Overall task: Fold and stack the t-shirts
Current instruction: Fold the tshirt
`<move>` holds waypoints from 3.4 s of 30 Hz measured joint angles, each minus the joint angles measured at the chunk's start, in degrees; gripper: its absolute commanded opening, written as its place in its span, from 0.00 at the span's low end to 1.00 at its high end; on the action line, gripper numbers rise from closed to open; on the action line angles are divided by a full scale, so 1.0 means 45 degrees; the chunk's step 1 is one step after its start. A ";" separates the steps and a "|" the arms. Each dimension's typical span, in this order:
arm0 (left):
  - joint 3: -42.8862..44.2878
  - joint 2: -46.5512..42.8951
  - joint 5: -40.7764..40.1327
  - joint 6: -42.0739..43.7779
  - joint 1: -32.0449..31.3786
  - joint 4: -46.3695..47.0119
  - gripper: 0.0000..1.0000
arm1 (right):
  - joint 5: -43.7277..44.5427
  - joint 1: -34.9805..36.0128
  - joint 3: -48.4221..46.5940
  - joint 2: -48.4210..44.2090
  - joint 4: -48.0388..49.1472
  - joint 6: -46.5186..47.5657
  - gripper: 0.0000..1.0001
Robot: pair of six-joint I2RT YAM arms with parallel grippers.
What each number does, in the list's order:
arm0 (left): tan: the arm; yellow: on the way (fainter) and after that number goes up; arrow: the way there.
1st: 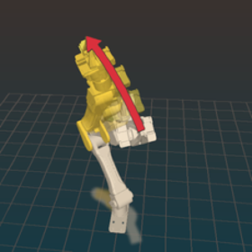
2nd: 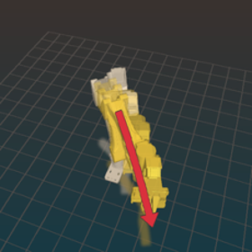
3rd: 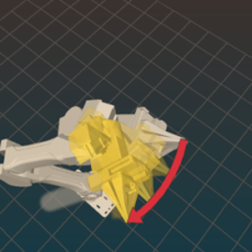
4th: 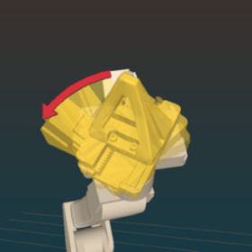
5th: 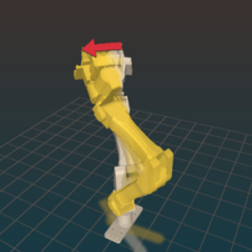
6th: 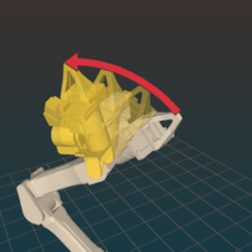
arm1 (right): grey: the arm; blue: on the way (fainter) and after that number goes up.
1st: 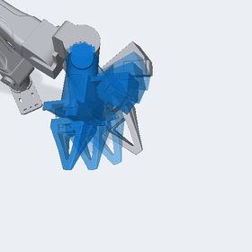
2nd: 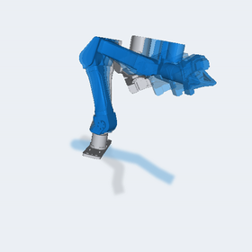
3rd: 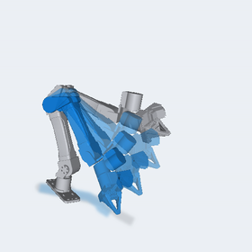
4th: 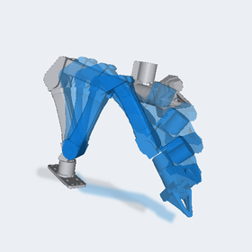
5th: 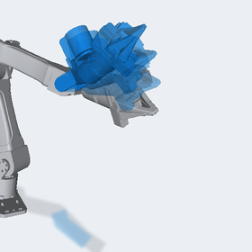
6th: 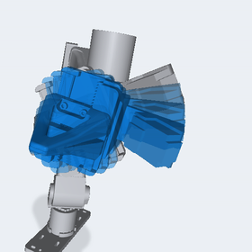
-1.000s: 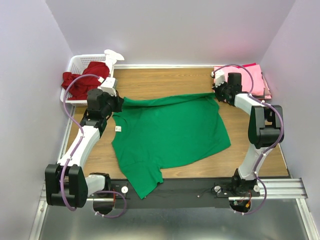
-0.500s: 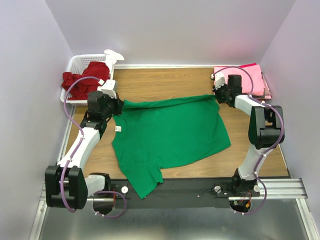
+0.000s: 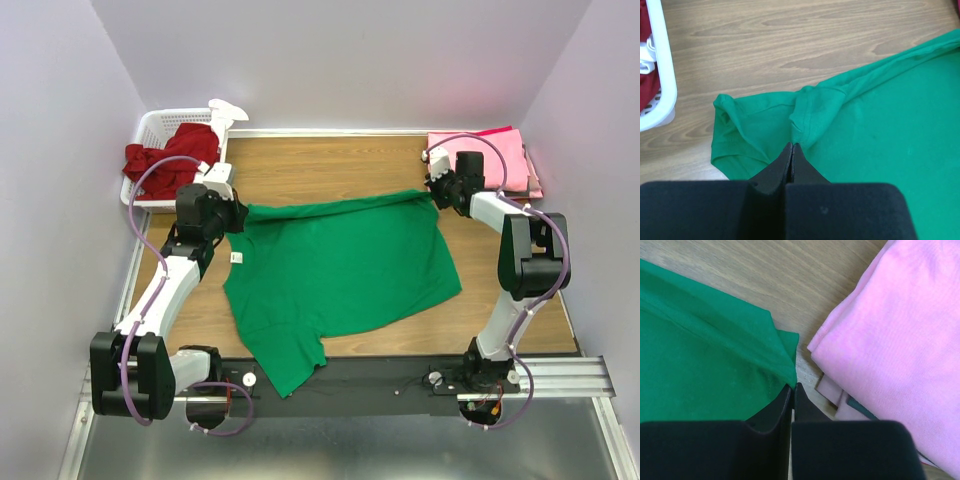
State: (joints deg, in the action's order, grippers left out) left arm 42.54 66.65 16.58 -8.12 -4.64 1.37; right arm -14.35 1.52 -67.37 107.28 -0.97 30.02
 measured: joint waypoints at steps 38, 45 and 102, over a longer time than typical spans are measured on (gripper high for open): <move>-0.0627 -0.0889 -0.0384 -0.0248 -0.0058 -0.0665 0.00 | 0.0612 -0.0121 0.0301 -0.0253 0.0019 0.0189 0.77; -0.0879 -0.0889 -0.0029 -0.0311 -0.0058 -0.0665 0.00 | 0.0083 -0.0189 0.1355 -0.2720 -0.0087 0.0316 0.86; 0.2429 0.4609 0.1287 0.0442 -0.0656 -0.2142 0.46 | -0.4036 -0.0374 0.2657 -0.4881 -0.0685 -0.2380 0.86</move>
State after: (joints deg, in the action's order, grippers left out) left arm 53.47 87.39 22.37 -6.13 -7.60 -8.27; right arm -32.51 -0.16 -55.42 85.32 -4.05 19.31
